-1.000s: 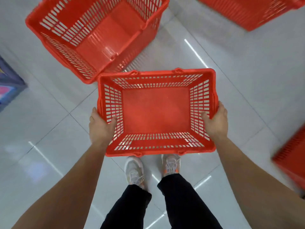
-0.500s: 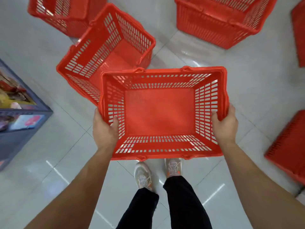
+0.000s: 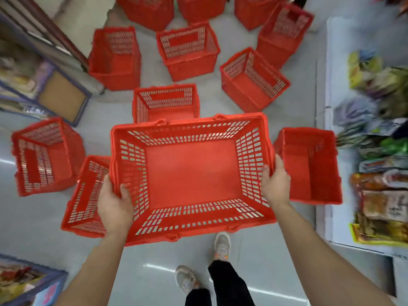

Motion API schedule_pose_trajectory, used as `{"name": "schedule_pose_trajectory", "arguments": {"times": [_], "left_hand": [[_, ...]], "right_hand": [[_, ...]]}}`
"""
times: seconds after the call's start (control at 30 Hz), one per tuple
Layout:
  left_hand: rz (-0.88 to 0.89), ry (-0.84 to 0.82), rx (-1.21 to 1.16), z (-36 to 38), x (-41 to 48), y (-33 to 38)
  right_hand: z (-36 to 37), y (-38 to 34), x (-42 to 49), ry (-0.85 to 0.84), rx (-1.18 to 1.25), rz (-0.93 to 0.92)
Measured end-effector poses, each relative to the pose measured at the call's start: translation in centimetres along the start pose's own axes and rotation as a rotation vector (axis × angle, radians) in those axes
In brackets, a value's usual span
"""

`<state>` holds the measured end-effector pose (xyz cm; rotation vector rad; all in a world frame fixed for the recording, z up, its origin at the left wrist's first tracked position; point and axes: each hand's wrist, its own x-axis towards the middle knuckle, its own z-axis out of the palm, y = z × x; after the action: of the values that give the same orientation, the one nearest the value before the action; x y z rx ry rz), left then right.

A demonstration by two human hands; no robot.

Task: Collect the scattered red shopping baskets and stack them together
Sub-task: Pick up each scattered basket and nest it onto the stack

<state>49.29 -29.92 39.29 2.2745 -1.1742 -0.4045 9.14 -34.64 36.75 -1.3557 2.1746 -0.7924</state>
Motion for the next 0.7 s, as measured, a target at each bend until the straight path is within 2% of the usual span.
{"name": "schedule_pose_trajectory", "arguments": {"times": [0.27,0.37,0.5,0.7], "left_hand": [[0.269,-0.110,0.020,2.5,-1.9,20.9],[0.377,-0.186,-0.085,4.7,-3.0,26.8],[0.502,-0.302,-0.080,8.6,-3.5,33.1],[0.706,-0.489,0.024,17.3,-2.8,42.3]], "right_hand": [[-18.6,3.9,2.5,0.244,0.016,0.208],[-23.2,6.2,2.2,0.312,0.040,0.306],[-26.3,9.1,1.2,0.437,0.077,0.421],[-26.2,13.0,0.6,0.606,0.161,0.704]]}}
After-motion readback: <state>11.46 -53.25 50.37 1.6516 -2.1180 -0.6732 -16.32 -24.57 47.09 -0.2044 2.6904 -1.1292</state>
